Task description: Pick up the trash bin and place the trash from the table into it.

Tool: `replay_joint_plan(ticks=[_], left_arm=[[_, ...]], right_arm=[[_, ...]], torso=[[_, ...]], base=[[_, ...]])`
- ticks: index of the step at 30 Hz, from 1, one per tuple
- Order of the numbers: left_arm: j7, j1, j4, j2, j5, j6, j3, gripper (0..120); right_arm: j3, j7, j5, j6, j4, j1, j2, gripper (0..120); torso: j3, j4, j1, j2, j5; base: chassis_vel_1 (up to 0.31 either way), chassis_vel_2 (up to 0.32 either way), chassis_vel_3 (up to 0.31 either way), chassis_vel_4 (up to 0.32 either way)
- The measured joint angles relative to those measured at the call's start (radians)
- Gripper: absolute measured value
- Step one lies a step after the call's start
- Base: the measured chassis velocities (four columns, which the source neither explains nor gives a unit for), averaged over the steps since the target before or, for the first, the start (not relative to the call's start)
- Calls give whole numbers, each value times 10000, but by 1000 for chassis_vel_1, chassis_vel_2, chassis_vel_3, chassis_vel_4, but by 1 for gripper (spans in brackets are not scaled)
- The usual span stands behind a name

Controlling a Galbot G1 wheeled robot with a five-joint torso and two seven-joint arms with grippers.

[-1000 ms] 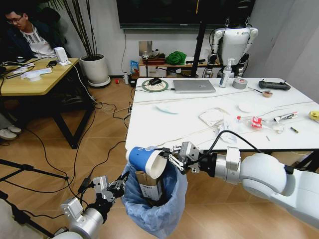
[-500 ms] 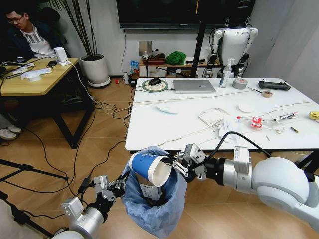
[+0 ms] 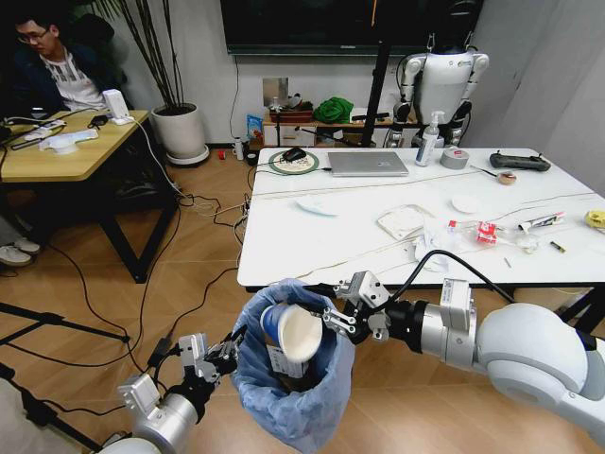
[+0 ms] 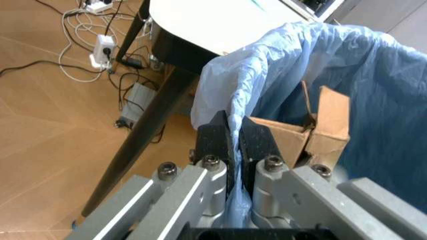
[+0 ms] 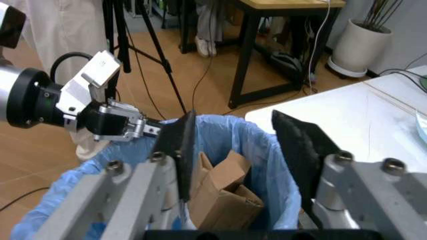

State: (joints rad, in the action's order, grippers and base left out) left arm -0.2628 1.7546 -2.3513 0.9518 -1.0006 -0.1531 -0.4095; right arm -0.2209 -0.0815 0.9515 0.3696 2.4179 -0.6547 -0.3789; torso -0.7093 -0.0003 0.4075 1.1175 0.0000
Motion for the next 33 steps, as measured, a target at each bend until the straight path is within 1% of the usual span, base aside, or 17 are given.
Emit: replay_joint_plan(ticks=[3,5,6,7,12,14,16,17,18,20,21,22,23,24,29,31,33], left_arm=[[1,9,11,12,0,0,-4,0],[4,65,19,52,13,0,-39,0],[9,152,20,85,41,0,-81,0],[9,152,20,85,41,0,-81,0],[77,511,-9,269,203,2,-308,0],[87,548,-22,299,230,4,-330,0],[156,755,-91,407,341,14,-443,0],[179,848,-122,424,378,18,-491,0],[179,848,-122,424,378,18,-491,0],[206,953,-176,442,409,20,-604,0],[206,969,-186,444,410,22,-621,0],[209,1066,-248,455,413,25,-719,0],[217,1115,-276,463,417,25,-769,0],[217,1115,-276,463,417,25,-769,0],[323,1366,-302,580,529,62,-1020,0],[334,1380,-302,602,539,66,-1025,0],[385,1474,-307,704,597,77,-1058,0]], right_arm=[[6,19,-4,-46,-38,-10,-10,55],[212,310,110,-168,-135,-14,-217,64],[415,682,211,-217,-318,-18,-505,70],[415,682,211,-217,-318,-18,-505,70],[939,1594,258,-697,-1562,18,-1662,90],[1001,1656,257,-716,-1706,25,-1778,94],[1208,1914,237,-739,-2488,122,-2383,99],[1231,1936,192,-727,-2908,234,-2663,100],[1231,1936,192,-727,-2908,234,-2663,100],[1072,1942,5,-677,-3788,608,-3328,100],[1027,1939,-14,-668,-3912,667,-3432,100],[780,1985,-84,-607,-4579,1041,-3946,100],[661,2013,-99,-575,-4875,1231,-4189,100],[661,2013,-99,-575,-4875,1231,-4189,100],[-176,2140,-134,-325,-6377,2401,-5277,100],[-236,2149,-137,-314,-6491,2487,-5348,100],[-683,2181,-199,-279,-7266,3102,-5758,100]], torso=[[0,0,0,0,-1],[0,-2,0,0,-2],[0,-1,0,0,-2],[0,-1,0,0,-2],[-1,3,0,-1,1],[-1,1,1,-1,0],[-2,0,0,-2,-1],[-2,-1,0,-2,-1],[-2,-1,0,-2,-1],[-1,-1,0,-2,-3],[-1,-3,0,-2,-5],[-3,-1,1,-2,0],[-3,2,1,-3,2],[-3,2,1,-3,2],[-1,1,0,-2,-1],[-1,2,1,-2,-3],[-1,1,1,-2,-3]], base=[[0,0,0,0],[0,0,0,0],[0,0,0,0],[0,0,0,0],[0,0,0,0],[0,0,0,0],[0,0,0,0],[0,0,0,0],[0,0,0,0],[0,0,0,0],[0,0,0,0],[0,0,0,0],[0,0,0,0],[0,0,0,0],[0,0,0,0],[0,0,0,0],[0,0,0,0]])
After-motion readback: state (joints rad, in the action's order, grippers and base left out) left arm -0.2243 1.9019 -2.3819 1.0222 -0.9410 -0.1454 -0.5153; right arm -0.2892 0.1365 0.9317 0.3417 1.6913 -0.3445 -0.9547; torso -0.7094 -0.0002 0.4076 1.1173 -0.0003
